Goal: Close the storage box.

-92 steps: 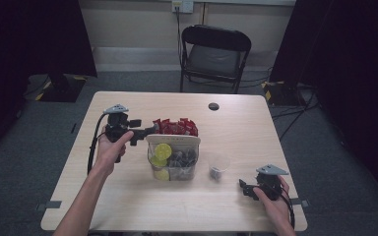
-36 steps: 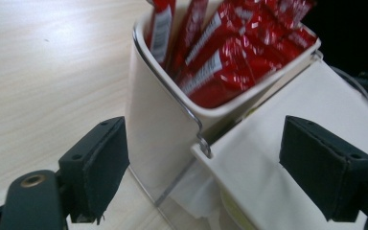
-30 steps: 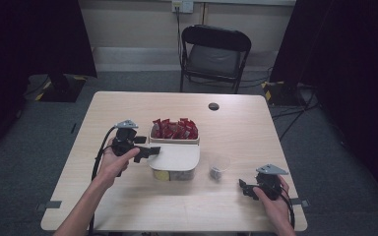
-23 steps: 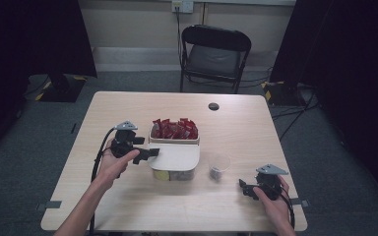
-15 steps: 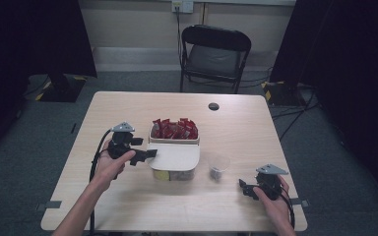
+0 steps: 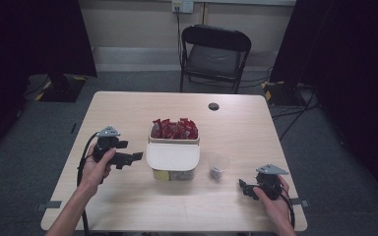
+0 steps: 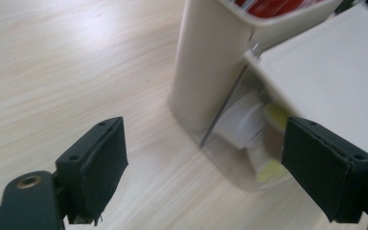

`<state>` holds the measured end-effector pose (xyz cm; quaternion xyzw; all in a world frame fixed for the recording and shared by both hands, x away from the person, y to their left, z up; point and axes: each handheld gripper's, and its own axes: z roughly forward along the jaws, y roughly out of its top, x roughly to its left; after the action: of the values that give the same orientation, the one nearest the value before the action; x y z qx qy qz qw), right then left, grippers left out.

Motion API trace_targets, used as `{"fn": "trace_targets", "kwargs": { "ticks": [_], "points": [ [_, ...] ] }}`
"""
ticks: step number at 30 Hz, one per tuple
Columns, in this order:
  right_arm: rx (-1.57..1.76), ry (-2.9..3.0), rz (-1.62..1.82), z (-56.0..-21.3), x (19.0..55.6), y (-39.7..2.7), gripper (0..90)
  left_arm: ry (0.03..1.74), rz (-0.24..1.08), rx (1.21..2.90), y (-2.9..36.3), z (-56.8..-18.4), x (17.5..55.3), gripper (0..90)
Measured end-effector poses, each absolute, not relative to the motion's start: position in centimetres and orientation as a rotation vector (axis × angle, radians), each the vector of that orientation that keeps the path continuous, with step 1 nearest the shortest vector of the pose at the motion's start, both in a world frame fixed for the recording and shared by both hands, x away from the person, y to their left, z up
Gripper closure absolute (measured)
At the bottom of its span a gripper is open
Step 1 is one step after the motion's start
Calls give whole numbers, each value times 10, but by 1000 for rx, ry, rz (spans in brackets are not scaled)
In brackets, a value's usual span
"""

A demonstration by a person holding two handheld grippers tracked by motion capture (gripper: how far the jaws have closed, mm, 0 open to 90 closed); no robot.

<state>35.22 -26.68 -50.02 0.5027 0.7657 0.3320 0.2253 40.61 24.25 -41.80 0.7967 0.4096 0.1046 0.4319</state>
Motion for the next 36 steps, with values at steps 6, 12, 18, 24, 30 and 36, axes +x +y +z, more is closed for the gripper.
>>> {"fn": "trace_targets", "kwargs": {
  "ticks": [6,12,18,24,30,36],
  "points": [
    [1385,2112,916,-500,352,-267,127,1061,284,2005,257,-428,400,156],
    [1386,2112,916,-500,352,-267,127,1120,310,2026,276,-442,392,156],
    [1386,2112,916,-500,352,-267,127,1151,343,2090,284,-457,380,157],
    [1385,2114,916,-500,352,-267,126,1193,385,2103,292,-476,367,157],
    [1384,2114,916,-500,352,-267,126,1200,450,2114,294,-495,361,148],
    [1383,2115,916,-500,353,-267,123,1157,501,2083,293,-503,360,71]
  ]
}}
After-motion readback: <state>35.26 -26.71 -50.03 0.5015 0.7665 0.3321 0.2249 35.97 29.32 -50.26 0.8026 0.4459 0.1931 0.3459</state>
